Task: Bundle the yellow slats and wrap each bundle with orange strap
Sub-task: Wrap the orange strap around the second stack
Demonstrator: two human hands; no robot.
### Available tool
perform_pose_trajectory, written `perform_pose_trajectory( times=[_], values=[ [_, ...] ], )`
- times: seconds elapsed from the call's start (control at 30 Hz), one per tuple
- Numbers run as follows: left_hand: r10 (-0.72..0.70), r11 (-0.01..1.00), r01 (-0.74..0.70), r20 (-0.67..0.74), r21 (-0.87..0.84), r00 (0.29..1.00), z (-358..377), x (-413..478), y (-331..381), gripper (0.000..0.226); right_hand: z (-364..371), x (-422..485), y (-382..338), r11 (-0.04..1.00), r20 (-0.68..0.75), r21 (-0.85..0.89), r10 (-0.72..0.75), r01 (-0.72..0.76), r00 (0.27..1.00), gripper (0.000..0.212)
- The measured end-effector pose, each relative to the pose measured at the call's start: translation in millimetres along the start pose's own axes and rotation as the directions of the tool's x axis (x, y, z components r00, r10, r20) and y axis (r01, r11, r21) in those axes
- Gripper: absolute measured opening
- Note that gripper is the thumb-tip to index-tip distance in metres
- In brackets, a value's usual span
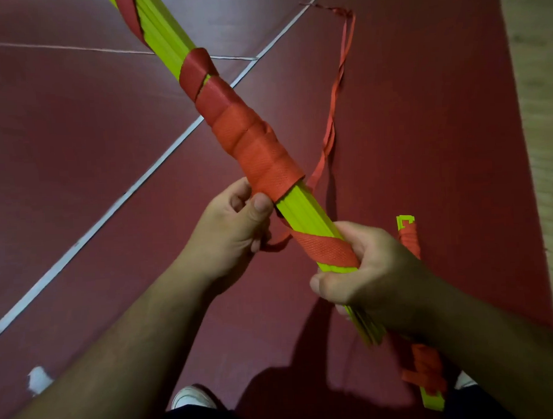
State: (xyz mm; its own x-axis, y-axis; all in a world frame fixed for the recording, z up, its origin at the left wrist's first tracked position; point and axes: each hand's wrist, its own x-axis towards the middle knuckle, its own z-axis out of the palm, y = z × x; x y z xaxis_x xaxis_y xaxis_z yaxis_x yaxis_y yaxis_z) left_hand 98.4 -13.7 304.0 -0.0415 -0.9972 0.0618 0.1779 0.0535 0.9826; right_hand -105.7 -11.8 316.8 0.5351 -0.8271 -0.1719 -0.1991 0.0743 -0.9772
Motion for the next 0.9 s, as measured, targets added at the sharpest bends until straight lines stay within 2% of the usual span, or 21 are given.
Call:
perform_pose_trajectory(
  times=[0.07,0.1,0.17,0.2,0.23,0.27,0.33,0.37,0.43,0.5,0.57,0.67,0.8,0.83,0.9],
  values=[
    [-0.005,0.996,0.017,0.132,-0.089,0.991,3.6,-4.3,3.4,0.084,0.4,-3.1,0.4,0.992,0.146,0.123,0.017,-0.035,0.989,0.026],
    [0.009,0.992,0.011,0.160,-0.125,0.987,5.2,-6.3,4.7,0.077,-0.2,-4.7,-0.1,0.981,0.225,0.186,0.020,-0.063,0.974,0.030],
    [0.037,0.993,-0.023,0.120,-0.117,0.992,9.1,-9.0,8.3,0.070,-3.4,-5.6,-2.7,0.961,0.338,0.247,0.037,-0.126,0.940,0.038],
    [0.035,0.996,-0.029,0.074,-0.081,0.997,10.4,-10.2,9.3,0.075,-5.1,-4.2,-2.3,0.961,0.361,0.229,0.061,-0.152,0.931,0.041],
    [0.020,0.999,-0.018,0.028,-0.042,0.999,12.9,-9.9,9.4,0.078,-7.2,-2.2,-1.8,0.968,0.353,0.181,0.098,-0.171,0.930,0.043],
    [0.004,1.000,-0.004,-0.020,-0.015,1.000,15.6,-9.0,9.0,0.071,-7.9,1.0,0.2,0.984,0.298,0.082,0.129,-0.160,0.946,0.044],
    [-0.036,0.999,0.033,-0.151,-0.023,0.988,20.3,-6.6,6.2,0.043,-5.0,6.6,6.7,0.966,0.089,-0.237,0.130,-0.106,0.987,0.045],
    [-0.061,0.998,0.057,-0.215,-0.027,0.975,21.9,-5.4,5.4,0.039,-0.9,8.0,10.7,0.926,0.014,-0.362,0.119,-0.106,0.993,0.049],
    [-0.062,0.998,0.063,-0.285,-0.007,0.957,23.4,-3.8,3.2,0.036,7.4,9.3,17.5,0.870,-0.070,-0.475,0.113,-0.132,0.991,0.052],
    [-0.021,0.998,0.035,-0.293,0.044,0.956,19.6,-3.2,3.0,0.036,11.1,10.2,15.6,0.866,-0.098,-0.486,0.079,-0.117,0.992,0.041],
    [0.024,0.990,0.011,-0.241,0.142,0.970,9.3,-3.4,5.0,0.034,9.3,9.4,8.4,0.932,-0.078,-0.346,0.084,-0.106,0.993,0.028],
    [0.042,0.979,-0.025,-0.081,0.202,0.996,-7.4,-4.9,9.2,0.033,4.1,5.0,0.8,0.985,0.056,-0.076,0.159,-0.154,0.986,0.023],
    [-0.010,0.997,0.009,0.014,0.079,1.000,-14.0,-5.5,8.1,0.101,4.2,-0.6,2.1,0.971,0.237,0.115,0.177,-0.208,0.955,0.024],
    [-0.029,1.000,0.029,0.045,0.005,0.999,-14.1,-5.3,6.5,0.103,3.0,-1.3,3.3,0.962,0.273,0.158,0.173,-0.221,0.946,0.024],
    [-0.024,0.989,0.045,0.143,-0.144,0.989,-14.9,-7.4,6.5,0.090,-0.3,-2.9,5.2,0.942,0.363,0.231,0.148,-0.243,0.920,0.024]
  ],
)
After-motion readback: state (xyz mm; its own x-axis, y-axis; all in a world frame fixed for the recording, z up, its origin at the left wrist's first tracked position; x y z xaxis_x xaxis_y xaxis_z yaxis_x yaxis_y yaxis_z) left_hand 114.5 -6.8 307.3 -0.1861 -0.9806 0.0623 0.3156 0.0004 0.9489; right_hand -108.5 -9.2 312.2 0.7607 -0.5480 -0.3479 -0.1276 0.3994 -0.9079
